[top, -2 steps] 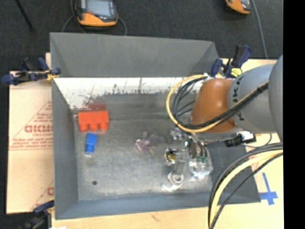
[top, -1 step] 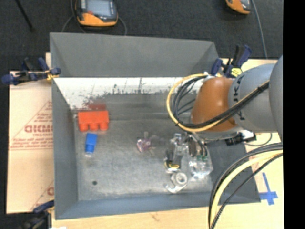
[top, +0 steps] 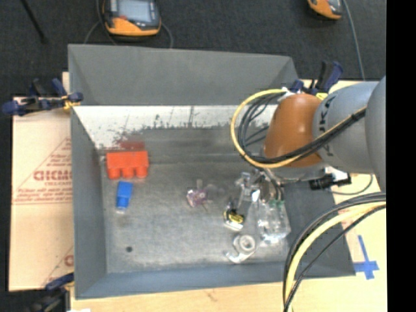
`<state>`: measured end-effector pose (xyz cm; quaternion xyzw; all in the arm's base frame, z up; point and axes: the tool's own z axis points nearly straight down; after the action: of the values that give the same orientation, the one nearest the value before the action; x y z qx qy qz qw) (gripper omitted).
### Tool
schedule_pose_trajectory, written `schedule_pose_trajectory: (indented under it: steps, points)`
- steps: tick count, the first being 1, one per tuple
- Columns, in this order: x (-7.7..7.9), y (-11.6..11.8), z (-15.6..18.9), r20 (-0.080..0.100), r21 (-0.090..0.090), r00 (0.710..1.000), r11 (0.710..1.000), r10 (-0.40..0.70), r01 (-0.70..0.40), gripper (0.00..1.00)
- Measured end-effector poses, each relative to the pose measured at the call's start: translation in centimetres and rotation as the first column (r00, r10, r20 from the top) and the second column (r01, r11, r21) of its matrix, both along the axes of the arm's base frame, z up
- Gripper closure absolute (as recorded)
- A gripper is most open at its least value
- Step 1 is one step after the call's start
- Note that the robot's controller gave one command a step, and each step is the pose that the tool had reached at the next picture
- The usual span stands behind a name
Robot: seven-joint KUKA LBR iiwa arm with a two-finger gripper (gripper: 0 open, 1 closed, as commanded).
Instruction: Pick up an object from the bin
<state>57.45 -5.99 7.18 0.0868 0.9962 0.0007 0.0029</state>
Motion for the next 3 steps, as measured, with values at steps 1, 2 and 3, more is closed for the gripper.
schedule_pose_trajectory:
  steps: [1, 2, 3]
  points:
    - [-0.08, -0.01, -0.04, -0.001, -0.001, 1.000, 1.000, 0.002, -0.002, 0.00]
    - [-0.08, -0.02, 0.00, -0.001, -0.001, 1.000, 1.000, 0.003, -0.003, 1.00]
    - [-0.09, -0.05, -0.05, -0.002, -0.002, 1.000, 1.000, 0.004, -0.004, 0.00]
